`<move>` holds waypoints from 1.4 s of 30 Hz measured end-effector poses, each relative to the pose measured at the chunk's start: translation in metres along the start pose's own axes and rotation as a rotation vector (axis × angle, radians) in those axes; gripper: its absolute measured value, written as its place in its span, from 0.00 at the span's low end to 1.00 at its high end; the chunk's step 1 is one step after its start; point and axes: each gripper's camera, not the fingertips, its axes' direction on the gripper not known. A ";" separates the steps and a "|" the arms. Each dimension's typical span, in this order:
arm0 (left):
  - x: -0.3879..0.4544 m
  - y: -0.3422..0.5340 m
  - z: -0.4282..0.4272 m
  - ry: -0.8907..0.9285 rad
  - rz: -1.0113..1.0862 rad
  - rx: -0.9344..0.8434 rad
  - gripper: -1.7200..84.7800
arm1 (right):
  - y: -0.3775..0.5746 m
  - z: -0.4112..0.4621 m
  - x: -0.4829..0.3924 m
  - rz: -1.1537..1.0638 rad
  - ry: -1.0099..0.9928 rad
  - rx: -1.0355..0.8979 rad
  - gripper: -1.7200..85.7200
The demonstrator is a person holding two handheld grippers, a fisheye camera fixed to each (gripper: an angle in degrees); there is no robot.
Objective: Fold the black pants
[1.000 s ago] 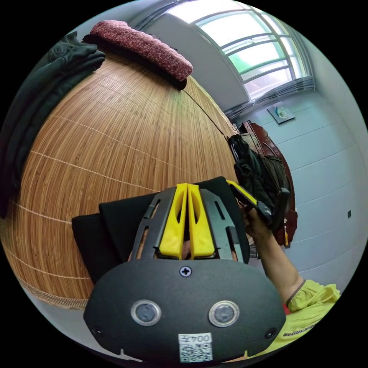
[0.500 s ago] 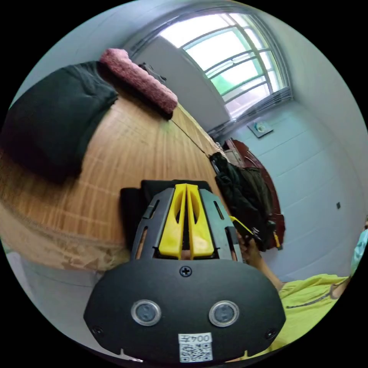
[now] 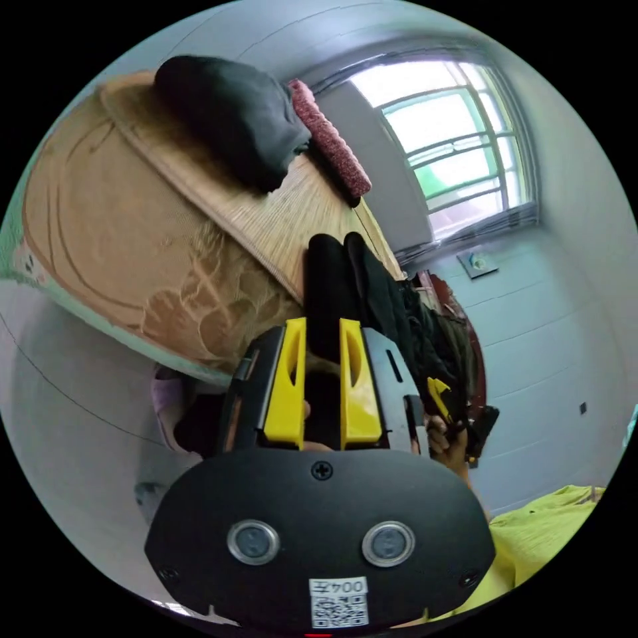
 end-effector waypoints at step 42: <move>0.091 -0.029 -0.017 0.130 0.064 -0.052 0.06 | 0.016 0.250 -0.316 -1.089 0.612 -0.264 0.14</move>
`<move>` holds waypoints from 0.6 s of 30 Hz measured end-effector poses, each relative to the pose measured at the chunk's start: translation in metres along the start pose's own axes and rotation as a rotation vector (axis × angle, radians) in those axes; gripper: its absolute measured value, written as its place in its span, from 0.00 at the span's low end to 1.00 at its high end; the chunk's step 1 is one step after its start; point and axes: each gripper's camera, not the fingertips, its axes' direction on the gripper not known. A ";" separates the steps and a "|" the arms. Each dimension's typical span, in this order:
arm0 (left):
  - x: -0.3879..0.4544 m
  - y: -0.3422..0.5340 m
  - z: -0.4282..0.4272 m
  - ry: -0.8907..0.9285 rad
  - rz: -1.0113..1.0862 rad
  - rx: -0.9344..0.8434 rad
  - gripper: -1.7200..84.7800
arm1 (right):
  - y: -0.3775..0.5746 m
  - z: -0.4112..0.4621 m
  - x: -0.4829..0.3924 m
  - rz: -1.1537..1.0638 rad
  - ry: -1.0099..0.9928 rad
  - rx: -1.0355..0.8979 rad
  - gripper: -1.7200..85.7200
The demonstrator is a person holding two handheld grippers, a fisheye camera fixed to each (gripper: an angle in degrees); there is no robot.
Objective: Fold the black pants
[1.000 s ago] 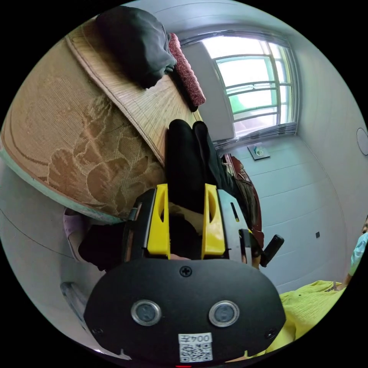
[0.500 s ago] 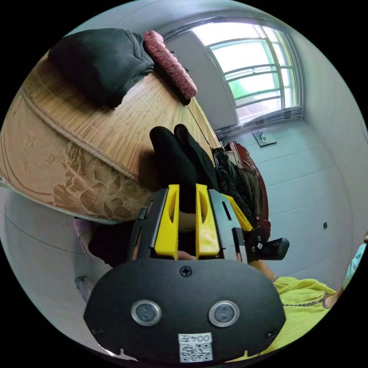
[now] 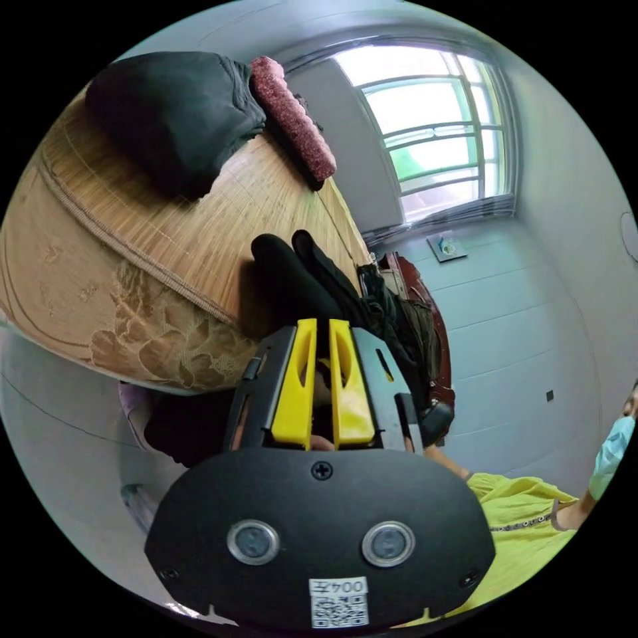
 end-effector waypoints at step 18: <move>0.014 0.038 0.089 -0.113 0.246 -0.109 0.29 | -0.059 0.090 0.172 0.420 -0.841 -0.148 0.12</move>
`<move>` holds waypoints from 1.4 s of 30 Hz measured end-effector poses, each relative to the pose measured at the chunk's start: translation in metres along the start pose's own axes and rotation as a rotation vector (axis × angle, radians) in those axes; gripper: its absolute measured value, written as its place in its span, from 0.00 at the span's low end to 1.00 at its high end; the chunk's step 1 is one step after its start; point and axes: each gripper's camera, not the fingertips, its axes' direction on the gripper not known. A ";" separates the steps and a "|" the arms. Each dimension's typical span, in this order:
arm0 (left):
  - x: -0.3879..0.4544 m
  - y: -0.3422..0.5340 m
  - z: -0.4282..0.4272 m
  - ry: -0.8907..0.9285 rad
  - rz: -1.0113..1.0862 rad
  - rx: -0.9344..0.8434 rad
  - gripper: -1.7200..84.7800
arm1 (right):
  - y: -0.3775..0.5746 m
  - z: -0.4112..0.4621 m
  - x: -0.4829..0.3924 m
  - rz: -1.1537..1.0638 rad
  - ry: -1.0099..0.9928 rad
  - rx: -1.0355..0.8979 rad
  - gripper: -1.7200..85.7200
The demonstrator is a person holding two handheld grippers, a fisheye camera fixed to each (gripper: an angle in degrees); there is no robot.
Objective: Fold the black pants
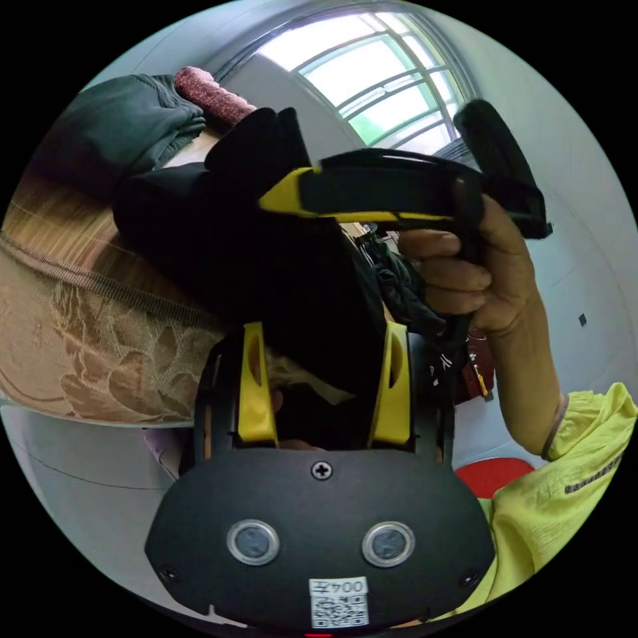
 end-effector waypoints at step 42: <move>-0.105 0.053 0.017 0.296 -0.415 -0.128 0.25 | 0.255 0.030 0.176 0.509 -0.673 0.228 0.15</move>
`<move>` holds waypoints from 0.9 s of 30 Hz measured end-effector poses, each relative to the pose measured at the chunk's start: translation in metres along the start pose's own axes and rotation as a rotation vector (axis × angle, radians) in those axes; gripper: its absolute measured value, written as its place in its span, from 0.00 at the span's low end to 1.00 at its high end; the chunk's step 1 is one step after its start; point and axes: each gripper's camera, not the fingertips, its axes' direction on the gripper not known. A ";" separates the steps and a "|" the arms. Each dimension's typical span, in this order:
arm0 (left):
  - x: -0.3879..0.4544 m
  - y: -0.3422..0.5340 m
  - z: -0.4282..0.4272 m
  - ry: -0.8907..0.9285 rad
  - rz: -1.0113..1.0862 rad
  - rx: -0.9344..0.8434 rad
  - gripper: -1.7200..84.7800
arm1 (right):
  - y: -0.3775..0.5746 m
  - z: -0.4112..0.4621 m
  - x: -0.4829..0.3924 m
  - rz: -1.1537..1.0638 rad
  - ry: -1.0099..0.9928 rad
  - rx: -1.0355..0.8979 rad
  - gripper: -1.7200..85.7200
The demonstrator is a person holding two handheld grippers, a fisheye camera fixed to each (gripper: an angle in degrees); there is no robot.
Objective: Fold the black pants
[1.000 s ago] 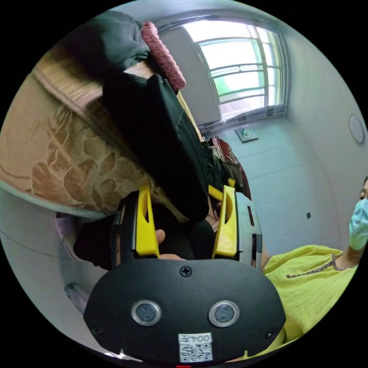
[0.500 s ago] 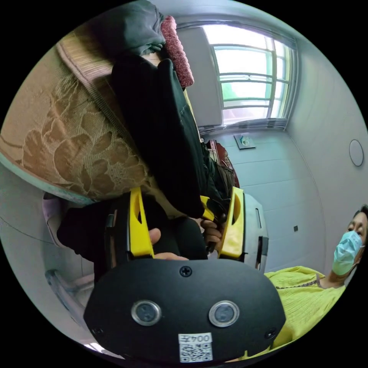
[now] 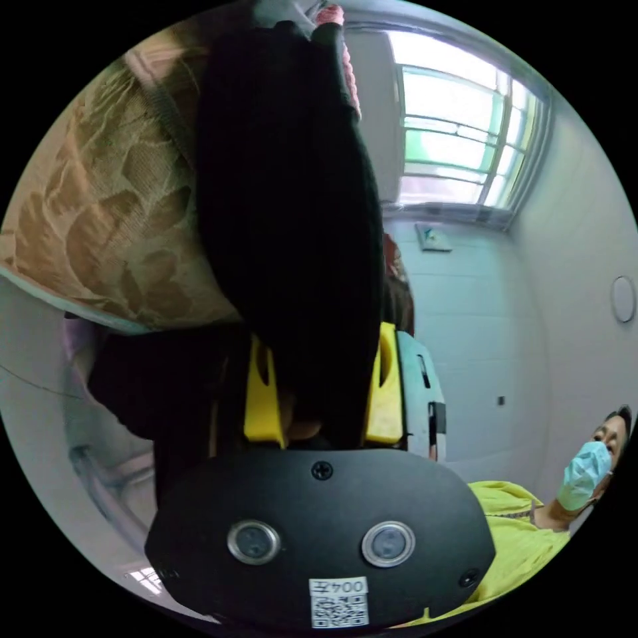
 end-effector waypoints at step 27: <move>-0.136 -0.041 -0.106 0.137 0.097 -0.110 0.21 | -0.067 -0.044 0.138 -0.005 -0.463 -0.078 0.35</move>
